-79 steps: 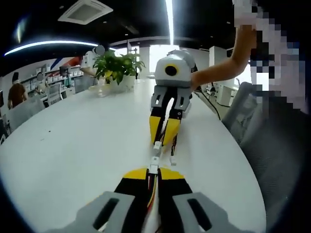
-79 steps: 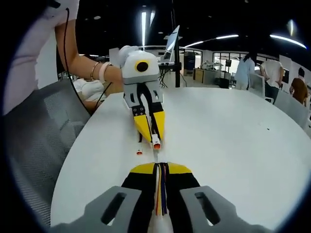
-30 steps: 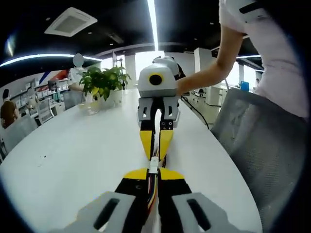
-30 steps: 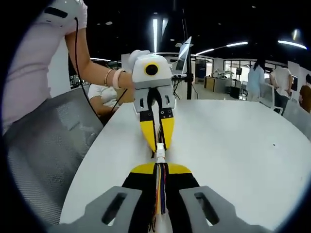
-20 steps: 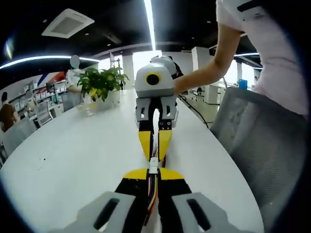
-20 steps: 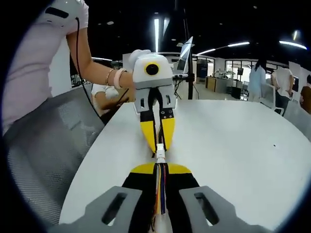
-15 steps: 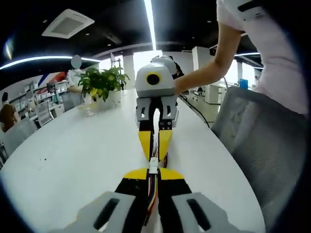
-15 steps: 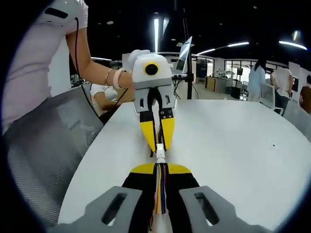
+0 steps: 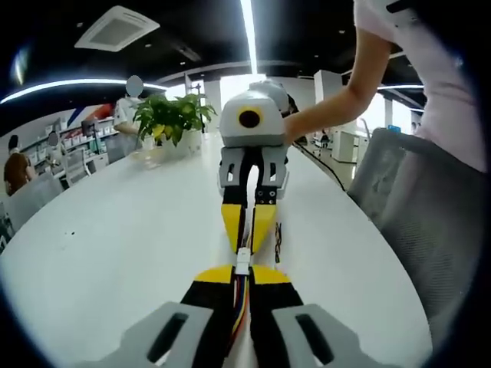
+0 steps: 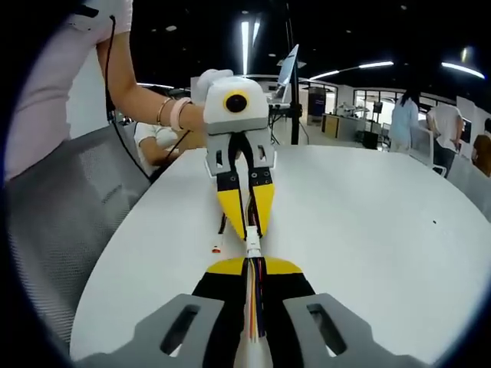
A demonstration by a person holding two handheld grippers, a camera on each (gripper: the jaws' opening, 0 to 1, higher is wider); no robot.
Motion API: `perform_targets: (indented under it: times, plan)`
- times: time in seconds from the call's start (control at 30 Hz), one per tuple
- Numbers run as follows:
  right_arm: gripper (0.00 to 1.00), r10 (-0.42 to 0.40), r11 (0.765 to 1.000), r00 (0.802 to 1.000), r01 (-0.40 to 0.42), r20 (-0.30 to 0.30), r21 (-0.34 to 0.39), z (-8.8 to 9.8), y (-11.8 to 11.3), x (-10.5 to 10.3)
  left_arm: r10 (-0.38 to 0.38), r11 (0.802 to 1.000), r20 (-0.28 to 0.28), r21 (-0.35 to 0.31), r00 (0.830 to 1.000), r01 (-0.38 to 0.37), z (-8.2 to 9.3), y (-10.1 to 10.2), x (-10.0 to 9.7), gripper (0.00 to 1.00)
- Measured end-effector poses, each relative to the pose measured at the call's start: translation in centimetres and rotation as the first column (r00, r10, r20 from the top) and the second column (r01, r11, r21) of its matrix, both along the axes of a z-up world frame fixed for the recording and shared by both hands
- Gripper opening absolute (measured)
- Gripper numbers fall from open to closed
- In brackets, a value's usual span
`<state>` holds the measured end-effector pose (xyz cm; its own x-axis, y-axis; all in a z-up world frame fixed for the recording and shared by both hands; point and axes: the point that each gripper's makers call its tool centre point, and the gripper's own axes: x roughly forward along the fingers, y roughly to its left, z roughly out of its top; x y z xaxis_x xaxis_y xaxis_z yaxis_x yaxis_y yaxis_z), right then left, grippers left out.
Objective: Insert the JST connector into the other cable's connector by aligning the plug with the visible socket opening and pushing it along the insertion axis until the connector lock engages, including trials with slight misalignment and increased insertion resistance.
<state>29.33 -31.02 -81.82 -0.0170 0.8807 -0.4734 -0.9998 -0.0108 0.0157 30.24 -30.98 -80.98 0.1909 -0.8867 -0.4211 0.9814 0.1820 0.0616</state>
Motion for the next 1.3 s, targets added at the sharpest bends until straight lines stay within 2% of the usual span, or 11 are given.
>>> perform_targets:
  times: [0.43, 0.93, 1.3]
  plan:
    - [0.03, 0.008, 0.999, 1.000, -0.008, 0.007, -0.033, -1.6, 0.1, 0.3, 0.029, 0.999, -0.031, 0.017, 0.999, -0.028, -2.0, 0.2, 0.5, 0.00]
    - [0.04, 0.022, 0.999, 1.000, -0.021, 0.008, -0.044, -2.6, 0.5, -0.1, 0.041, 0.999, -0.044, 0.025, 0.998, -0.040, -3.2, 0.7, 0.1, 0.00]
    - [0.04, 0.021, 0.999, 1.000, -0.020, 0.014, -0.046, -3.0, 0.2, 0.2, 0.039, 0.999, -0.049, 0.027, 0.998, -0.037, -3.3, 0.5, -0.1, 0.00]
